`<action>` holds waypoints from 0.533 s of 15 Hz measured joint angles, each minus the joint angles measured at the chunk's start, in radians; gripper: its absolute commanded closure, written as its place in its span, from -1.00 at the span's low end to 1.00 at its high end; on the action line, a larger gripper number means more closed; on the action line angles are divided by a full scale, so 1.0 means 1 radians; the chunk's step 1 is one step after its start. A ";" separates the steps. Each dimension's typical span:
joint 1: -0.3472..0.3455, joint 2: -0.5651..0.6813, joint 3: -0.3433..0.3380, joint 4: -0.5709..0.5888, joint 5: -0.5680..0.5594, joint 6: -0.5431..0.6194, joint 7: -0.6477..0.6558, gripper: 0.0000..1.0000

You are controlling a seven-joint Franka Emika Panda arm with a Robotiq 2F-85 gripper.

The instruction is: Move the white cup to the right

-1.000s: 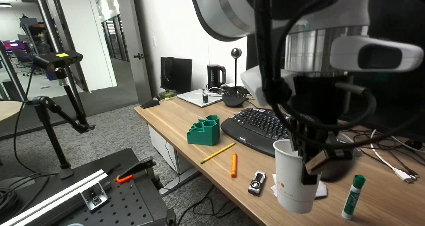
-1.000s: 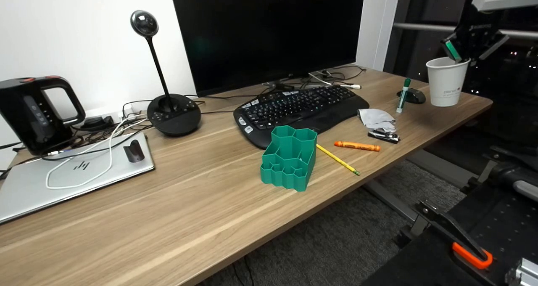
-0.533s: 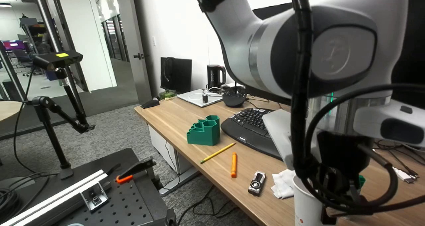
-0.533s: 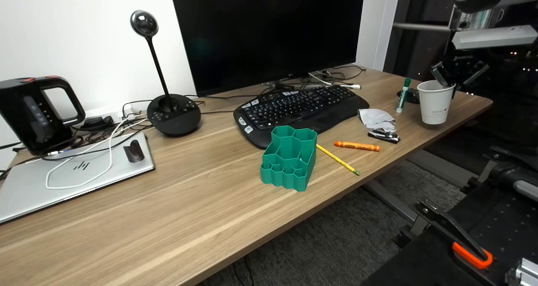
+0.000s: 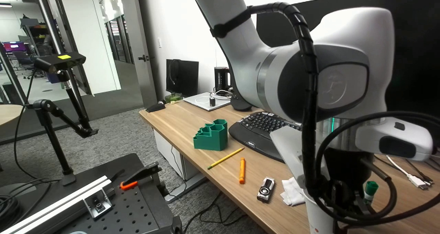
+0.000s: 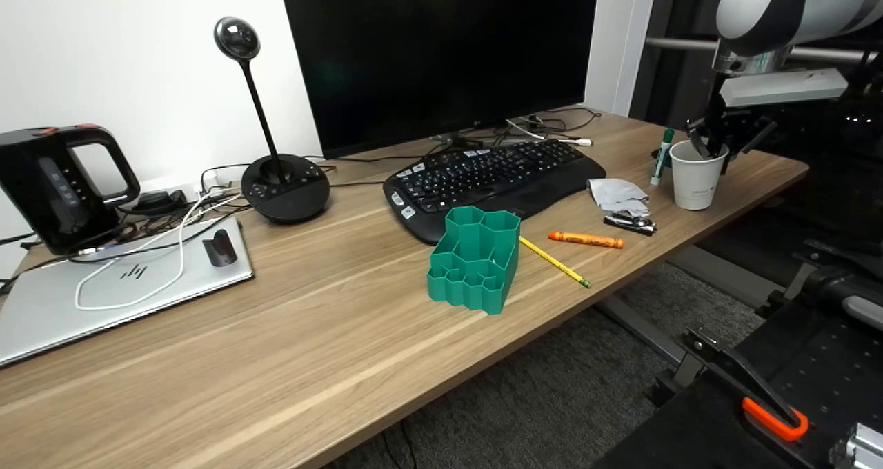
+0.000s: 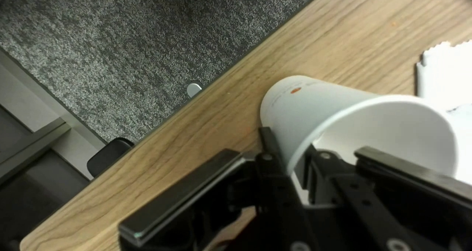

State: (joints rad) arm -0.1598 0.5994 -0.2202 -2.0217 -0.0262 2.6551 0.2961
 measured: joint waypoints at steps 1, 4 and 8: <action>0.004 0.002 0.002 -0.004 0.000 -0.001 -0.011 -0.15; 0.014 -0.005 0.008 -0.030 0.000 -0.007 -0.058 -0.57; 0.035 -0.069 -0.005 -0.107 -0.028 -0.010 -0.098 -1.00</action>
State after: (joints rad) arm -0.1249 0.5306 -0.2252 -2.1283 -0.0539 2.6454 0.1977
